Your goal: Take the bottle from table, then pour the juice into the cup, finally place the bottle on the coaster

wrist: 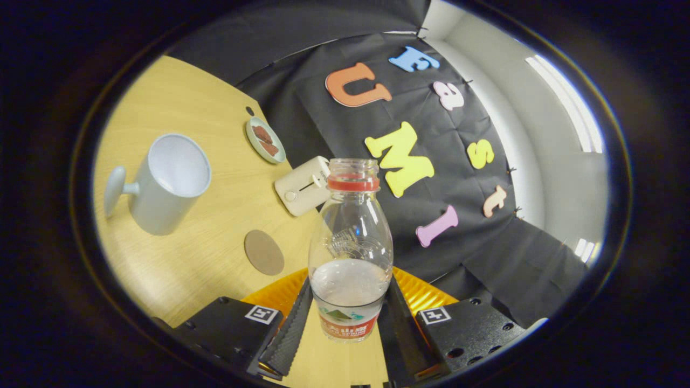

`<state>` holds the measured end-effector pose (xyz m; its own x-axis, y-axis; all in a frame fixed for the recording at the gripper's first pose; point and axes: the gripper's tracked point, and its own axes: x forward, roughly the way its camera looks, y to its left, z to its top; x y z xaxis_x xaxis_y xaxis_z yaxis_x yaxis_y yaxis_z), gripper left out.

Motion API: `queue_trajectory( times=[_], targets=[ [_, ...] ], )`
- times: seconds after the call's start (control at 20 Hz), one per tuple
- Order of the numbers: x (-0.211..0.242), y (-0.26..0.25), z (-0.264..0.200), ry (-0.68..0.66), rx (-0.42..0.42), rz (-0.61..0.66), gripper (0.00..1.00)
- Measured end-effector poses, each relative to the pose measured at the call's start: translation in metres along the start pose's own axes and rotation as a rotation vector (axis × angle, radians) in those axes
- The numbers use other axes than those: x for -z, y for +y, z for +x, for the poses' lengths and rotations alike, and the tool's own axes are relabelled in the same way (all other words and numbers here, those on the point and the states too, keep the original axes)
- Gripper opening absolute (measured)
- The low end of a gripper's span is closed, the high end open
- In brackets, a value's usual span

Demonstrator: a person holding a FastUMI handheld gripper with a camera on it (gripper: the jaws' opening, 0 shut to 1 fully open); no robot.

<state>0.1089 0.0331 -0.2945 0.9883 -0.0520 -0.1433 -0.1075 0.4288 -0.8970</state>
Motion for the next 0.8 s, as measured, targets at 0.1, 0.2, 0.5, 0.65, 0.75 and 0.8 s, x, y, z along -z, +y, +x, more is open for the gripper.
queue_trajectory(
  times=[0.1, 0.2, 0.5, 0.65, 0.75, 0.8],
  targets=[
    [-0.003, 0.005, 0.002, -0.02, -0.003, -0.06, 0.8],
    [-0.002, 0.006, 0.001, -0.023, 0.0, -0.116, 0.8],
    [-0.009, 0.005, 0.001, -0.018, 0.036, -0.292, 0.8],
    [-0.014, 0.006, -0.004, -0.035, 0.049, -0.375, 0.8],
    [-0.015, 0.007, -0.009, -0.043, 0.05, -0.416, 0.8],
    [-0.016, 0.009, -0.01, -0.044, 0.049, -0.44, 0.8]
  ],
)
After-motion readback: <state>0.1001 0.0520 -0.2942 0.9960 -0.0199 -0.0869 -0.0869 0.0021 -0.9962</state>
